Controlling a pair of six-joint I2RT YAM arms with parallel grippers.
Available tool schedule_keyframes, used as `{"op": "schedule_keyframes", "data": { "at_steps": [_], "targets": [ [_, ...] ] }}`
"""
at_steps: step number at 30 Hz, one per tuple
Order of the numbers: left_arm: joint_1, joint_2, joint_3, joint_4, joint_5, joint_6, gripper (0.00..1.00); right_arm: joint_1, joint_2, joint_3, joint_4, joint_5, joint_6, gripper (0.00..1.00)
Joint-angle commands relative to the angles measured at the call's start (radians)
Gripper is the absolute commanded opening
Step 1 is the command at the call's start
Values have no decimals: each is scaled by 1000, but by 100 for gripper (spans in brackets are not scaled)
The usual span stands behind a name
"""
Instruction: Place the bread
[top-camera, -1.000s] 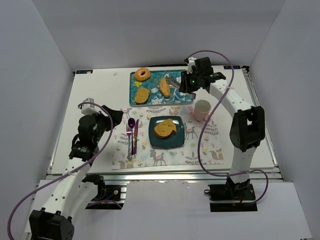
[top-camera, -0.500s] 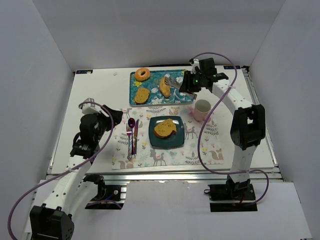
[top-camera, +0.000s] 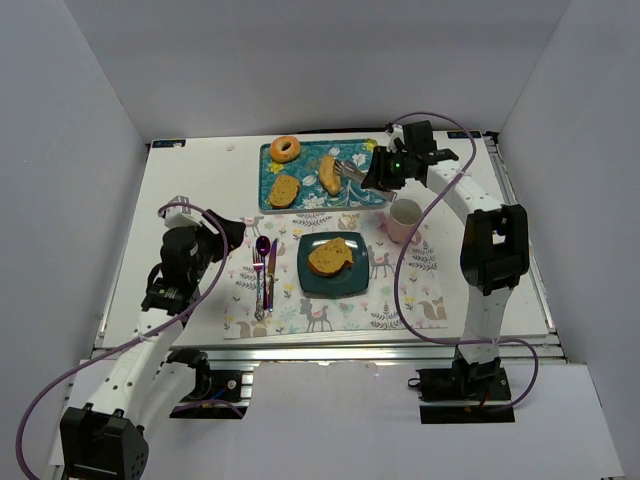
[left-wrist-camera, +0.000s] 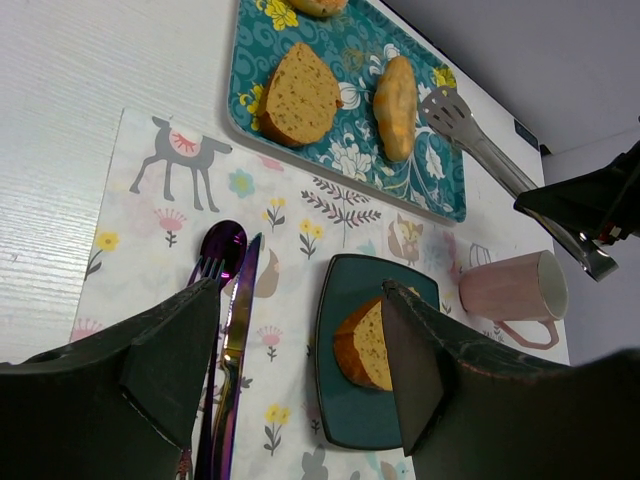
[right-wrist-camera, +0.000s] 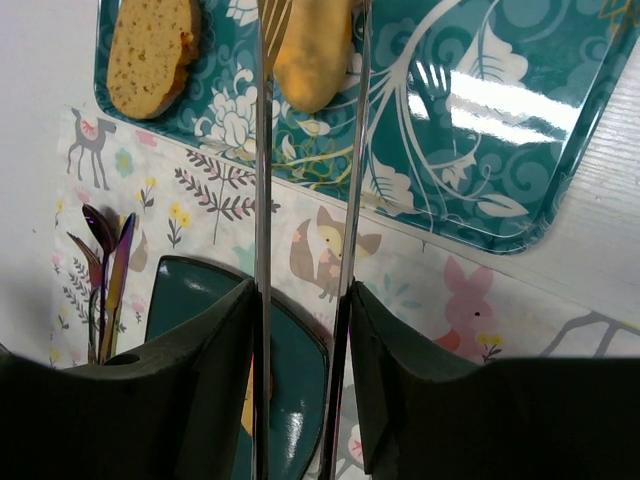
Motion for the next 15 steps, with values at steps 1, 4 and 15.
{"op": "schedule_keyframes", "data": {
  "at_steps": [1,4,15],
  "targets": [
    [6,6,39,10,-11,3,75,-8,-6,-13,41,-36,17,46],
    [6,18,48,8,-9,6,75,-8,-5,-33,48,-60,28,47],
    [6,30,53,7,-12,8,75,-6,6,-64,65,-115,60,48]
  ]
}}
